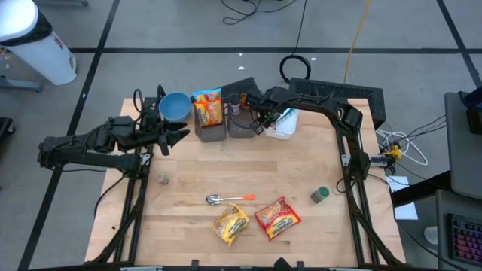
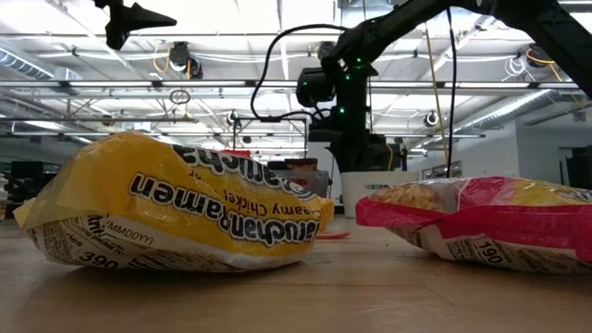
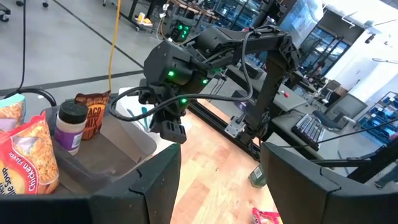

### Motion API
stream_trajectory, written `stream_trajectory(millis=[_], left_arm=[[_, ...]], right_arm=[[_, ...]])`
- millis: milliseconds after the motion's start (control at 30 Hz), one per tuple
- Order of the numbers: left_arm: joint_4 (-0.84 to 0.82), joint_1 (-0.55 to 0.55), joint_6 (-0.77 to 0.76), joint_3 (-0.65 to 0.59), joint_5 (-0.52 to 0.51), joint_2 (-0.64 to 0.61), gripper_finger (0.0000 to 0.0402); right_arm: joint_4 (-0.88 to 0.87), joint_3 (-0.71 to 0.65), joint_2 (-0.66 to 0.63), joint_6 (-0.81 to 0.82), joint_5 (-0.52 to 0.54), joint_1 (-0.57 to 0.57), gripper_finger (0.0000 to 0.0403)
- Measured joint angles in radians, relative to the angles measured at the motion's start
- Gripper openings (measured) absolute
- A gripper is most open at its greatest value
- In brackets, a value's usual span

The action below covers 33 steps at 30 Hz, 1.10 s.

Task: Pick & Place Food Item
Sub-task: Put the blue green spoon into the white bin, then put the yellow noodle pack into the left black bin

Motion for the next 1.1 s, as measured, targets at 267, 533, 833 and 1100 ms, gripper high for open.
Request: stream_trajectory(millis=[267,533,833,1100], left_arm=[[0.000,0.000,-0.003,0.000,0.000,0.000,0.0230],[0.000,0.000,-0.003,0.000,0.001,0.000,0.0230],[0.066,0.000,0.049,0.000,0.002,0.000,0.0230],[0.179,0.000,0.061,0.001,0.035,-0.022,0.0230]], right_arm=[[0.010,0.000,0.000,0.005,0.000,0.000,0.0139],[0.014,-0.001,-0.070,0.019,-0.001,0.000,0.0155],[0.117,-0.001,-0.306,0.099,0.003,0.012,0.0155],[0.284,-0.001,-0.489,0.097,0.003,0.110,0.0155]])
